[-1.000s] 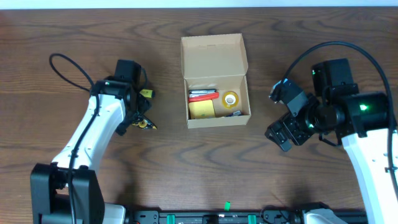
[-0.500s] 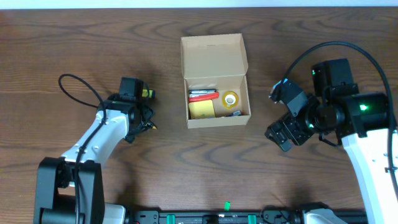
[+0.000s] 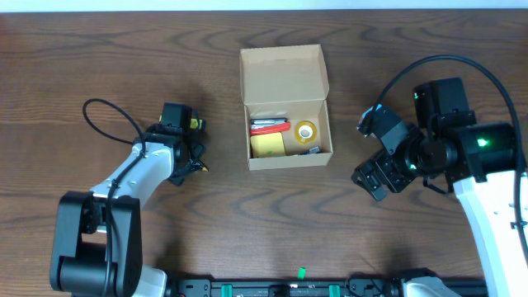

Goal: Pack container
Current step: 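Lower the left gripper and grasp the correction-tape dispenser, then carry the correction-tape dispenser with the left gripper over the box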

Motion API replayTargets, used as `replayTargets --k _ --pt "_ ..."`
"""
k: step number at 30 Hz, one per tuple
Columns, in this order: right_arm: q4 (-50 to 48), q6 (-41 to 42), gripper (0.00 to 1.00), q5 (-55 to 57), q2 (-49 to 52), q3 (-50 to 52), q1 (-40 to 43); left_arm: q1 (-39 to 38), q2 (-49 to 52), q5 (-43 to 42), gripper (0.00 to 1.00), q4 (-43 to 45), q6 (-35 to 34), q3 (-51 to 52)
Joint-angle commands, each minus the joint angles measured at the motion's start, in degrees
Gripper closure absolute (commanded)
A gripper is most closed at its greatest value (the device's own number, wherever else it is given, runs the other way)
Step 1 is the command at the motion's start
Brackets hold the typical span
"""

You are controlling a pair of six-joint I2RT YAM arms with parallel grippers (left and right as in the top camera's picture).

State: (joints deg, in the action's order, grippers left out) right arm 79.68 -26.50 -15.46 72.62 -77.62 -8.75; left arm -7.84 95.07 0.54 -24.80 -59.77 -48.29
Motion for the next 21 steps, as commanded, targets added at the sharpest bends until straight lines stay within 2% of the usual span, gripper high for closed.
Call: replayTargets --k 1,9,13,17,21 --pt "0.02 -0.57 0.01 -0.2 -0.46 -0.24 0.44 1.44 1.2 -2.14 0.45 -0.24 -1.16 0.39" --pt "0.02 -0.57 0.01 -0.2 -0.46 -0.24 0.44 3.45 1.2 -3.37 0.66 -2.75 -1.05 0.39" --pt "0.02 -0.57 0.01 -0.2 -0.46 -0.24 0.44 3.43 1.18 -3.04 0.71 -3.67 -0.37 0.39" --pt "0.02 -0.57 0.01 -0.2 -0.46 -0.24 0.44 3.43 1.14 -2.82 0.78 -5.64 2.34 -1.55" --pt "0.02 -0.57 0.01 -0.2 -0.46 -0.24 0.44 3.43 1.14 1.38 0.94 -13.66 8.9 -9.73"
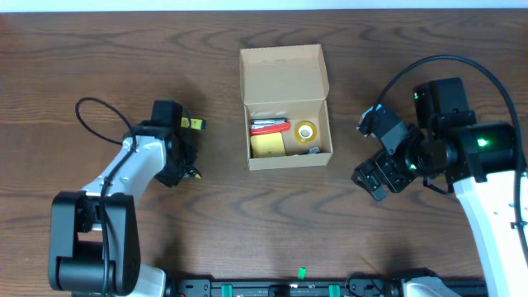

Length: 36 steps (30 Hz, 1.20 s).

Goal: Pack container
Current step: 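Carry the correction-tape dispenser with the left gripper over the box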

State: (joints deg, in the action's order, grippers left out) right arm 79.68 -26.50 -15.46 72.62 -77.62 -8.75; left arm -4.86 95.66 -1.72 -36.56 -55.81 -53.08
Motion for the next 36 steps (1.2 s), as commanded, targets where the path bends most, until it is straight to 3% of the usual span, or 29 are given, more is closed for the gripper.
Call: replayTargets --k 1,10,12,14,16,21,29,36 --pt "0.02 -0.57 0.01 -0.22 -0.46 -0.24 0.44 0.46 0.55 4.81 0.94 -3.72 6.56 -7.13" --pt "0.02 -0.57 0.01 -0.2 -0.46 -0.24 0.44 -1.62 0.55 6.6 0.94 -11.34 20.52 -25.7" --pt "0.02 -0.57 0.01 -0.2 -0.46 -0.24 0.44 -4.26 0.55 6.6 0.94 -10.16 27.67 -29.57" --pt "0.02 -0.57 0.01 -0.2 -0.46 -0.24 0.44 -7.87 0.55 3.3 0.94 -6.86 42.8 -32.72" --pt "0.02 -0.57 0.01 -0.2 -0.46 -0.24 0.44 -10.99 0.57 -0.2 0.94 -4.94 53.75 -34.64" --pt "0.02 -0.57 0.01 -0.2 -0.46 -0.24 0.44 -14.56 0.61 -10.93 0.94 -3.5 71.21 -34.95" --pt "0.02 -0.57 0.01 -0.22 -0.46 -0.24 0.44 -16.2 0.68 -22.23 0.95 -4.11 78.64 -34.95" --pt "0.02 -0.57 0.01 -0.22 -0.46 -0.24 0.44 -20.52 4.07 -23.41 0.95 -6.1 88.59 -34.95"
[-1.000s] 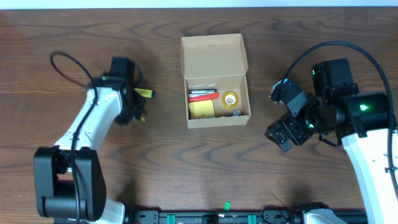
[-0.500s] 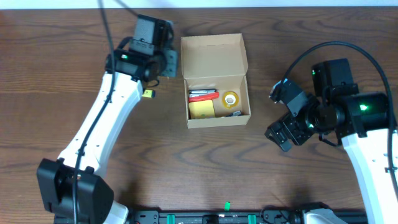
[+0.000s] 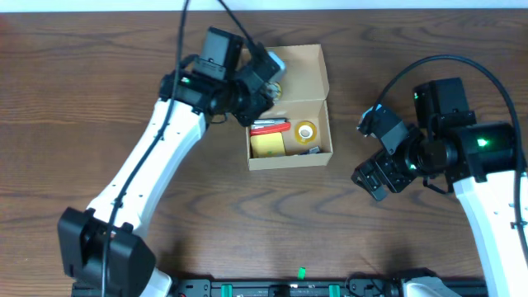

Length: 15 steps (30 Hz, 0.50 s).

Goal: Pack container
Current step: 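Carry the correction-tape dispenser with the left gripper over the box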

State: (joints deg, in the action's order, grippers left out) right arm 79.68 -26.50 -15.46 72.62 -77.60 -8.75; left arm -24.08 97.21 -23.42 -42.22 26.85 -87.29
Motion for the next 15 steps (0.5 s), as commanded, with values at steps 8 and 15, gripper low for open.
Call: replayTargets --k 8,15 --pt "0.02 -0.57 0.01 -0.2 -0.46 -0.26 0.44 -4.83 8.44 0.17 0.95 -0.9 14.14 -0.74" --pt "0.02 -0.57 0.01 -0.22 -0.46 -0.26 0.44 -5.49 11.08 5.66 0.95 -4.11 24.61 -0.74"
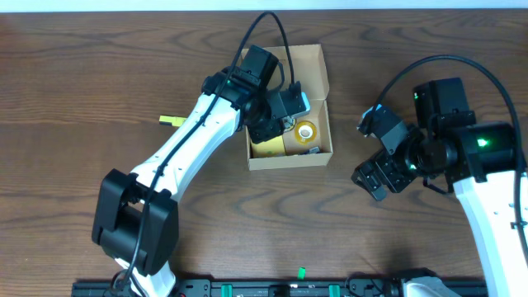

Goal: Pack container
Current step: 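Carry the correction-tape dispenser with the left gripper over the box, then lower the dispenser into the box, open and lift the left gripper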

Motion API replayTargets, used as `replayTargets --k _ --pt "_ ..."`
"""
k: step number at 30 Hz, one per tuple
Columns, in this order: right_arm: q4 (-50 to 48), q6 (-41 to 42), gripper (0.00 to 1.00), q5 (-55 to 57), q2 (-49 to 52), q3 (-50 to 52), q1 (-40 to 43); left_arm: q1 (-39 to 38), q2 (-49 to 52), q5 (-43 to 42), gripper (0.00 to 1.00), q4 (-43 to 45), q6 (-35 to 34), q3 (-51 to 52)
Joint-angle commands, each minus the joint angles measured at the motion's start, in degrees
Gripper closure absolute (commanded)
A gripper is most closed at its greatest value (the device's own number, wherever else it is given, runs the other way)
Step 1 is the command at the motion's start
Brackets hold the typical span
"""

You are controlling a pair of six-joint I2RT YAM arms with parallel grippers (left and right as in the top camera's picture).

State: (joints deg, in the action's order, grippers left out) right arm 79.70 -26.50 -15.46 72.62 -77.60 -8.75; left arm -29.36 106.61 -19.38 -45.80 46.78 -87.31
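Observation:
An open cardboard box (327, 124) stands at mid-table with its lid (309, 66) folded back. Inside lie a roll of tape (306, 130), a yellow pad (268, 146) and a small dark item (312, 150). My left gripper (290, 106) reaches over the box's inside, apparently shut on a small pale blue-white object (303, 101); the arm hides the box's back left part. My right gripper (368, 153) hovers to the right of the box, open and holding nothing.
A small yellow piece (171, 120) lies on the brown wooden table (99, 66) left of the box. The left arm stretches diagonally from the lower left to the box. The right arm's cable arches above it.
My left gripper has moved from over the folded-back lid to over the box's inside, the pale object still at its tip. A small yellow piece now shows on the table at left. The right arm is unchanged.
My left gripper was low on the table left of the box at the first two moments, a yellow piece beside it. Then it was up over the lid with a pale object, and now sits over the box's inside. The right arm stayed put throughout.

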Motion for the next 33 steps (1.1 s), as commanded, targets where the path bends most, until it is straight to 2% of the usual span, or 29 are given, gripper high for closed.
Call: replayTargets --k 1,8,30,31,32,33 --pt "0.0 -0.57 0.01 -0.22 -0.46 -0.26 0.44 -0.26 2.01 1.6 0.95 -0.72 5.57 -0.72" --pt "0.0 -0.57 0.01 -0.22 -0.46 -0.26 0.44 -0.5 2.91 1.53 0.95 -0.72 11.39 -0.68" --pt "0.0 -0.57 0.01 -0.22 -0.46 -0.26 0.44 -1.44 9.22 2.03 0.94 -0.26 13.46 -0.66" --pt "0.0 -0.57 0.01 -0.22 -0.46 -0.26 0.44 -1.44 9.22 2.01 0.94 -0.24 13.46 -0.66" --pt "0.0 -0.57 0.01 -0.22 -0.46 -0.26 0.44 -1.44 9.2 2.03 0.88 -0.26 13.44 -0.66" --pt "0.0 -0.57 0.01 -0.2 -0.46 -0.26 0.44 -1.42 9.2 2.01 0.76 -0.24 13.44 -0.68"
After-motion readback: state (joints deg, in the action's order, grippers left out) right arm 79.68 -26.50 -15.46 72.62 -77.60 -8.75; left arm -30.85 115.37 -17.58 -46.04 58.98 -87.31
